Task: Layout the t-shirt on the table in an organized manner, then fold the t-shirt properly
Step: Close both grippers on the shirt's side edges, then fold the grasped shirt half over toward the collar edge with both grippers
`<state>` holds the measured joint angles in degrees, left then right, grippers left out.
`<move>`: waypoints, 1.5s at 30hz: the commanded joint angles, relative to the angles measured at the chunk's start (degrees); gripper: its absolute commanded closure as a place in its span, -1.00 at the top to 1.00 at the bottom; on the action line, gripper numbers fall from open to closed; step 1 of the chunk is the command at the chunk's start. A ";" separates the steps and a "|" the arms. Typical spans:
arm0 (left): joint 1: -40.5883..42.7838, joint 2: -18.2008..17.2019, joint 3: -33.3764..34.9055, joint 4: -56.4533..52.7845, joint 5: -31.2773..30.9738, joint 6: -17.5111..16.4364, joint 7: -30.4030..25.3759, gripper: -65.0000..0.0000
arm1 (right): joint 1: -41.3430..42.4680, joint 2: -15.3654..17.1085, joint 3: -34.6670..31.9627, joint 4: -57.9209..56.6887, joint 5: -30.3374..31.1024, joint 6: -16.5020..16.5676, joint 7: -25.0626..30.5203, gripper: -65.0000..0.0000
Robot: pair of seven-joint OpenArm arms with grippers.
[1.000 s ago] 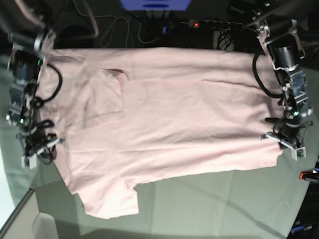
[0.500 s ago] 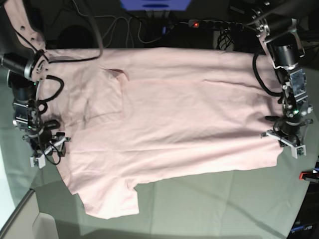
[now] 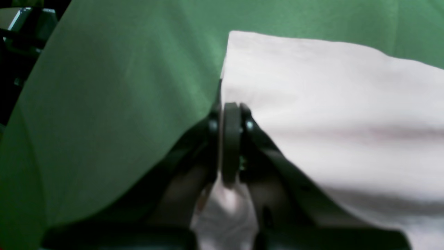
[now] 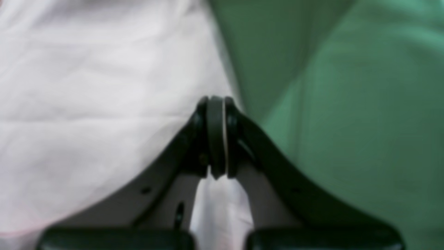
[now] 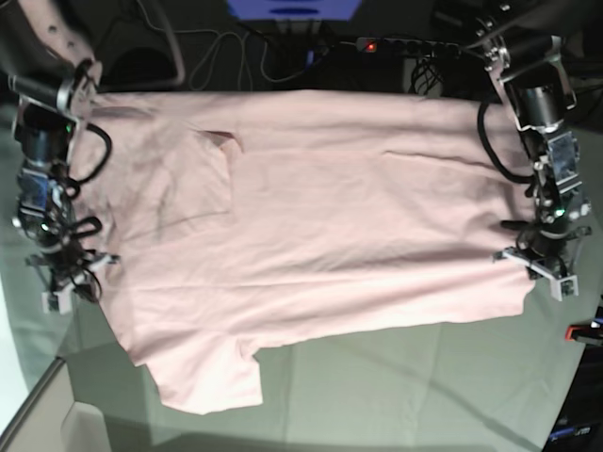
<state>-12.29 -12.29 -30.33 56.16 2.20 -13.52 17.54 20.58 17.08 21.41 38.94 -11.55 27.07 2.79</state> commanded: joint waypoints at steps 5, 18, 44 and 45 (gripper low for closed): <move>-1.02 -0.85 -0.31 1.38 -0.13 0.11 -1.50 -1.00 | -3.83 -0.77 0.26 11.57 2.19 0.05 -1.16 -1.00; -0.94 -0.85 -0.49 1.29 -0.13 0.11 -1.50 -1.00 | 5.93 0.37 -0.09 0.23 1.84 -0.12 -6.17 0.15; -0.85 -0.76 -0.40 1.38 -0.13 0.11 -1.50 -1.00 | 9.44 2.39 0.35 -16.92 2.10 -0.21 2.44 -1.00; -0.85 -0.76 -0.49 1.38 -0.13 0.11 -1.50 -1.00 | 7.95 2.30 0.35 -14.54 2.19 -0.21 2.44 -1.00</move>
<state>-11.90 -12.21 -30.65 56.38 2.28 -13.63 17.52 27.53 18.33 21.47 23.79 -10.15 26.92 3.79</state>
